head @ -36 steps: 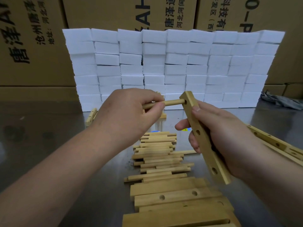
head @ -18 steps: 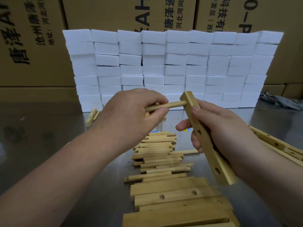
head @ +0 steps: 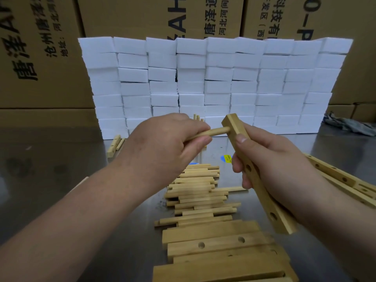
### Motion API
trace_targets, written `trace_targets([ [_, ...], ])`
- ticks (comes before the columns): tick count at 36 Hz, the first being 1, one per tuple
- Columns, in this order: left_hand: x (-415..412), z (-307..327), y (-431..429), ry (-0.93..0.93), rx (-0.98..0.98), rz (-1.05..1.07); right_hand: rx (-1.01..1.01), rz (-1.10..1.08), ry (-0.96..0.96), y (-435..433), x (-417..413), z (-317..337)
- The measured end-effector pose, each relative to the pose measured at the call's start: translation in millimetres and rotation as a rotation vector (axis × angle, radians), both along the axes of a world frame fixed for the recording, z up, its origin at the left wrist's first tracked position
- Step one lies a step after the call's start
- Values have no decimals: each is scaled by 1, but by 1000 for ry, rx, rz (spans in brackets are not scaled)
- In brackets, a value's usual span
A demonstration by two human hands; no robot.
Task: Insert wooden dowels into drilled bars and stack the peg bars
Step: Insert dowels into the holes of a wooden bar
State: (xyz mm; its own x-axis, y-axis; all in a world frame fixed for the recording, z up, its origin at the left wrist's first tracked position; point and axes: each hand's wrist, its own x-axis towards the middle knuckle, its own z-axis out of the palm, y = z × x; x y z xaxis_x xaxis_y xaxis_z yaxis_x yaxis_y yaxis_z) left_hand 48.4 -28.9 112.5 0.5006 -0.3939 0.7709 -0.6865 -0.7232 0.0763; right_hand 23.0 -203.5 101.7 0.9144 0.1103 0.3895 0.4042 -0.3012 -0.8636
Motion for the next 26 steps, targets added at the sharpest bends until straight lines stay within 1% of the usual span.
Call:
trace_targets([
  [3, 0, -1, -2, 34, -27, -19, -14, 0, -10, 0, 0, 0],
  [6, -1, -4, -4, 100, -104, -45, -14, 7, -12, 0, 0, -2],
  [9, -4, -4, -6, 238, -224, -86, -25, 0, -31, 1, 0, -5],
  [13, -4, -3, -6, 435, -363, -63, -28, -5, -46, 1, 1, -7],
  [17, -3, -1, -6, 544, -459, -71, -42, -22, -57, 2, -1, -6],
  [19, -2, 1, -6, 562, -481, -92, -49, -33, -70, 2, -2, -2],
  [21, 1, 3, -5, 573, -463, -112, -48, -55, -81, 2, -3, 2],
  [23, 6, 3, -3, 621, -464, -119, -22, -94, -79, 2, -3, 2],
  [25, 13, 4, 1, 754, -616, -144, 44, -174, -40, 0, 1, 2],
  [26, 16, 4, 2, 790, -670, -128, 95, -226, -5, -2, 5, 2],
])
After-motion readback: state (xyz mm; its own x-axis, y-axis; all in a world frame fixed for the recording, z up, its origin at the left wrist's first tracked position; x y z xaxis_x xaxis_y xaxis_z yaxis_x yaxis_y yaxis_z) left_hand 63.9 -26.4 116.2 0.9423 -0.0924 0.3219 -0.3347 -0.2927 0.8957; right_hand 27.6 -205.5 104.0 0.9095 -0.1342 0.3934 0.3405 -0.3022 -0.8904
